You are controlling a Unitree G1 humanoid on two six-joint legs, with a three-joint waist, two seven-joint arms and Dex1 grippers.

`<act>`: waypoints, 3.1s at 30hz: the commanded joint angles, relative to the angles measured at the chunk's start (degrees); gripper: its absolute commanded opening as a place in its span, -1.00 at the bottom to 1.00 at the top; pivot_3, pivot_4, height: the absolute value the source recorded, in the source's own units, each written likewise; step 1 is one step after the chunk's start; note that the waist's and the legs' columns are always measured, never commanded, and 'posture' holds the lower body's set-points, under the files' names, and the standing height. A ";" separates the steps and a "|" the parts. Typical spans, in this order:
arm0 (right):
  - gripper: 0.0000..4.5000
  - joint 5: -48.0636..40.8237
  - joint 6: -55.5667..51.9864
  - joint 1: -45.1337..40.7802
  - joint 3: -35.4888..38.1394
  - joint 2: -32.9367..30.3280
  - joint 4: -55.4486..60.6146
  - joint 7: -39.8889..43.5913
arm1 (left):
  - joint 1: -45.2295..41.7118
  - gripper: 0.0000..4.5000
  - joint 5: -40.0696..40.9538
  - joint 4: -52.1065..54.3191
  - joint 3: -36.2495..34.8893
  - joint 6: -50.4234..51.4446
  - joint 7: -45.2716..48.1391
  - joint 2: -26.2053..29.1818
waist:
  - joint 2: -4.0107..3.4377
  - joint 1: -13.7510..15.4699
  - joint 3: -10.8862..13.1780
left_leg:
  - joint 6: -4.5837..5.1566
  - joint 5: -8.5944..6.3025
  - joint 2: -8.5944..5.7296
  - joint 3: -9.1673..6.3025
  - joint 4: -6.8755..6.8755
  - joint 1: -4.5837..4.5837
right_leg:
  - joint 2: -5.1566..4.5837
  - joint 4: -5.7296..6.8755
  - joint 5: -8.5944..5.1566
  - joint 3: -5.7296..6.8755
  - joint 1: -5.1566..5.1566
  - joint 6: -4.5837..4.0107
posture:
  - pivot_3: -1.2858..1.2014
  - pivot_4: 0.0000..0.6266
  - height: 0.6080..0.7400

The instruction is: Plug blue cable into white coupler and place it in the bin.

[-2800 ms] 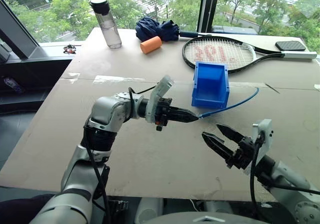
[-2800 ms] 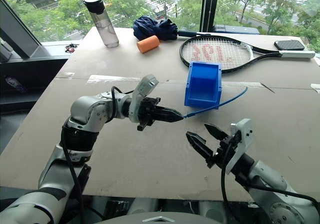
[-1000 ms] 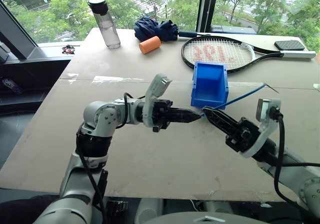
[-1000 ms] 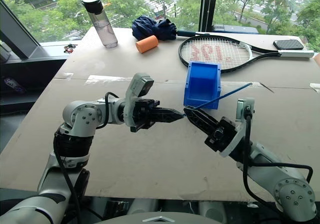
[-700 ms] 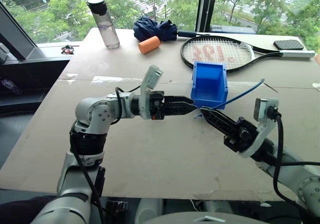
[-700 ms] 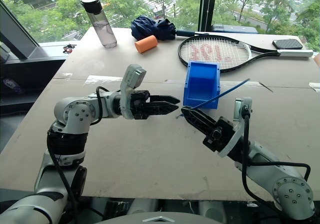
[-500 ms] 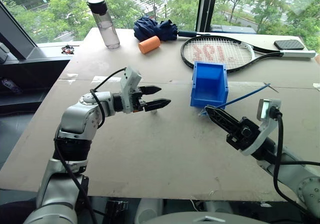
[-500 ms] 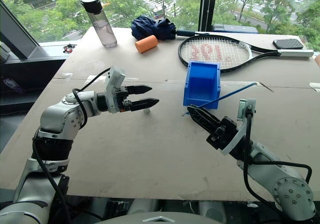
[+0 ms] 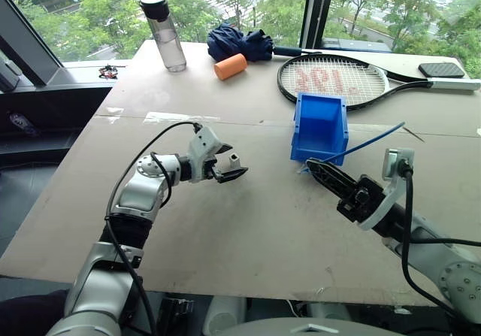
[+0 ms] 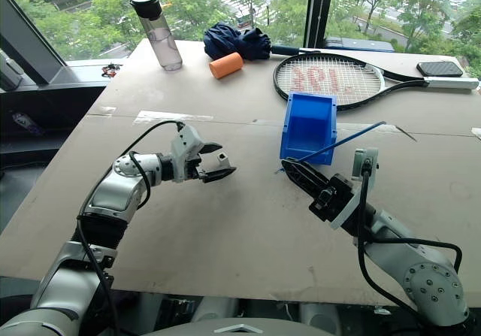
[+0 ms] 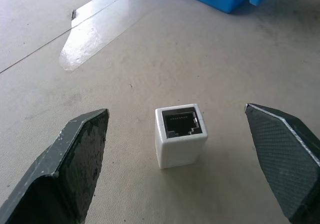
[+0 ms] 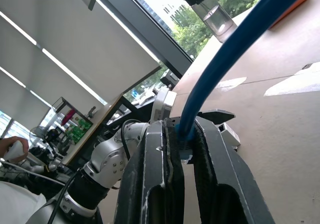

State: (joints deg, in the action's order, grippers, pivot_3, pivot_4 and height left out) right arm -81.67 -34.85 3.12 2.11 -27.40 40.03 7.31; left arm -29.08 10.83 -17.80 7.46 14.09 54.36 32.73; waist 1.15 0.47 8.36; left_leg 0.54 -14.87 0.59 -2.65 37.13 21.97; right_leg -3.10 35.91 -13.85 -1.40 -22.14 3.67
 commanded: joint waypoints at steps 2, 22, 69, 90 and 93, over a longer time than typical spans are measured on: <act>-1.00 1.35 0.65 0.56 0.69 -0.09 2.74 -0.02 | -1.18 0.40 -1.03 -2.09 -0.40 -2.57 -0.07 -1.48 | 0.00 0.01 0.00 | 0.00 0.00 0.00 -0.02 0.00 0.00 | 0.00 0.02 0.00 0.03 0.00 0.00 | 0.03 -0.52 1.00; -1.00 38.09 -1.77 -17.22 -16.96 -6.85 -9.16 15.24 | -6.70 -0.73 -3.21 1.13 14.54 -4.95 22.46 -5.69 | 0.04 0.06 -0.04 | 0.00 0.00 -0.02 0.32 0.06 0.02 | 0.03 0.00 -0.02 0.06 0.02 -0.04 | 0.03 -0.52 1.00; -1.00 63.54 -6.83 -22.93 -28.13 -5.91 -20.22 37.01 | -8.77 -0.73 -8.33 -2.55 17.47 -14.09 28.34 -8.91 | 0.12 -0.27 -0.23 | 0.02 0.00 0.01 0.31 0.10 -0.15 | 0.08 0.05 0.01 0.07 0.17 0.01 | 0.03 -0.52 1.00; -1.00 70.40 -1.01 -27.61 -30.02 -3.31 -26.87 42.20 | -8.46 -0.51 -7.94 -0.89 16.05 -12.63 29.33 -8.48 | 0.07 -1.07 -0.35 | 0.02 -0.01 0.01 0.06 0.10 -0.24 | 0.08 0.05 0.00 0.30 0.37 0.01 | 0.03 -0.52 1.00; -1.00 68.39 -0.92 -25.21 -25.96 -1.51 -25.44 40.01 | -6.39 -0.02 -7.01 1.29 13.81 -10.73 26.39 -7.99 | -0.02 -1.05 -0.40 | 0.02 -0.01 0.01 -0.02 0.10 -0.23 | 0.08 0.05 0.00 0.35 0.39 0.01 | 0.03 -0.52 1.00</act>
State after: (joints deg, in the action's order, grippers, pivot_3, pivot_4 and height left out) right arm -13.45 -34.13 -24.78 -24.59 -28.95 16.82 49.01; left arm -36.71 2.02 -20.06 23.00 2.12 82.50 24.88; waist 1.14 -0.59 7.96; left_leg 0.56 -14.88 0.59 -2.69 37.23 21.74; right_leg -3.04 35.96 -13.85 -1.05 -21.74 3.69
